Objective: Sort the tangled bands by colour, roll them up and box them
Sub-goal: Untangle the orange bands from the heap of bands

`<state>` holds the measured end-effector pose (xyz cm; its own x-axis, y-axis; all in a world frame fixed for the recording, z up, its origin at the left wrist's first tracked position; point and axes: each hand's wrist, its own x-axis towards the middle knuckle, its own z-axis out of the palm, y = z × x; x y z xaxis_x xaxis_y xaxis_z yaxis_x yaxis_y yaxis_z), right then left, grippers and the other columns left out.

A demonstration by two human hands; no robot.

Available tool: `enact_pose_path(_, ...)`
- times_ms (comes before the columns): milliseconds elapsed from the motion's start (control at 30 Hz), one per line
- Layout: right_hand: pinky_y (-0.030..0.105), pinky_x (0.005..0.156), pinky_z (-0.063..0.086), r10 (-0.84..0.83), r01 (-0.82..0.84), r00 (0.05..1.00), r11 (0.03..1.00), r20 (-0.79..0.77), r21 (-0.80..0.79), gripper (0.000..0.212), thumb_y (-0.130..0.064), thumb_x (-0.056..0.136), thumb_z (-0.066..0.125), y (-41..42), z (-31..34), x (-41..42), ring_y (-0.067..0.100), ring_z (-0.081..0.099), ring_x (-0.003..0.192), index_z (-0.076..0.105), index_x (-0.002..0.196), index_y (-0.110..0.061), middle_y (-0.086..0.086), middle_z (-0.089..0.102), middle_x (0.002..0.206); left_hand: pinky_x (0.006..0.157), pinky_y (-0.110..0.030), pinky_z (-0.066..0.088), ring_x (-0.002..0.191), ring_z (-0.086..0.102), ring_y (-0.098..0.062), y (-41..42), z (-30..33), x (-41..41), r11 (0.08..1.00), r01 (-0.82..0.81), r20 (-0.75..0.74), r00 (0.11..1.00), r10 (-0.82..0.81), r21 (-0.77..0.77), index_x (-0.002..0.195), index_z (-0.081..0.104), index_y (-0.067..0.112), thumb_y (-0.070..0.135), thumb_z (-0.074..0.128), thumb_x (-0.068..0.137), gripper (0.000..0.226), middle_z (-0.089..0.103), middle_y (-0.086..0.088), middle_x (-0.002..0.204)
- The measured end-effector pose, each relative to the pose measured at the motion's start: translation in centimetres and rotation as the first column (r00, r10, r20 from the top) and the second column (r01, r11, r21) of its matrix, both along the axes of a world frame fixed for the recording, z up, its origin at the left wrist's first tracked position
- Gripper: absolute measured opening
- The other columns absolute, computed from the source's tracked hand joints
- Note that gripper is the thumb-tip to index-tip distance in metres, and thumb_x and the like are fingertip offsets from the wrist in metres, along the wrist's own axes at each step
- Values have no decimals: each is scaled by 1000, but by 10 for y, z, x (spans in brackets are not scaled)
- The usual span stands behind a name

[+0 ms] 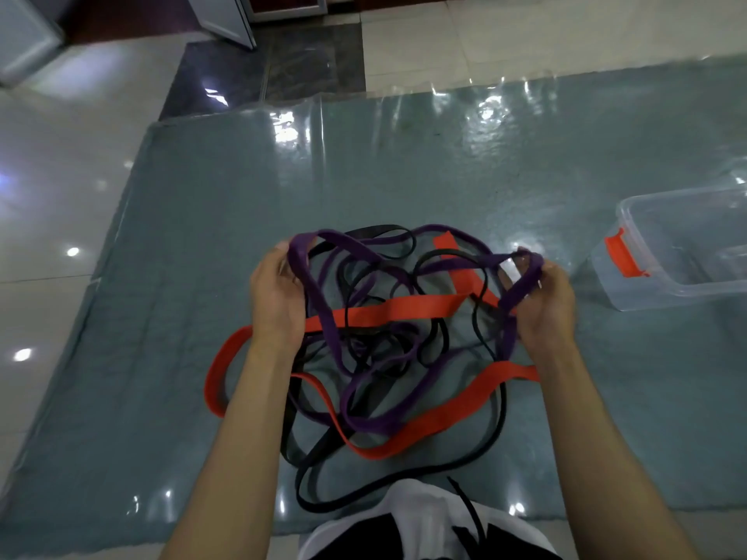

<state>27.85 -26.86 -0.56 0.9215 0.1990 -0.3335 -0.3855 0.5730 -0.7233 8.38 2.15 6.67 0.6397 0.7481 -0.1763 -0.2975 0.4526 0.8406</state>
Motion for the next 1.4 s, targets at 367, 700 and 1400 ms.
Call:
enact_pose_path(367,21,35,27,488,-629,776,630,-398,-454,29,-31,104,63,-12,-30,-31,10,33,36,60,80,-15,-2,40,52,42,-22,48,36,43,-5,-5,-39,-19,831,526,-743,480,-467,-182,104,80,6,40,78,94,35,77,-1,69)
enact_pose_path(700,33,72,56,455,-449,879,694,-141,-562,23,-11,108,53,-11,-30,-33,20,71,89,67,127,-14,6,77,110,78,-21,56,85,77,-8,-5,-45,-23,788,607,-750,567,-342,100,91,84,25,26,79,95,7,82,7,89)
enact_pose_path(1400,26,93,45,571,227,758,223,315,-948,19,-3,93,68,21,-49,-41,26,60,104,76,110,-9,7,64,110,90,-38,56,101,65,-19,-15,-90,-26,573,633,-816,567,115,521,120,66,18,17,62,104,17,65,-1,112)
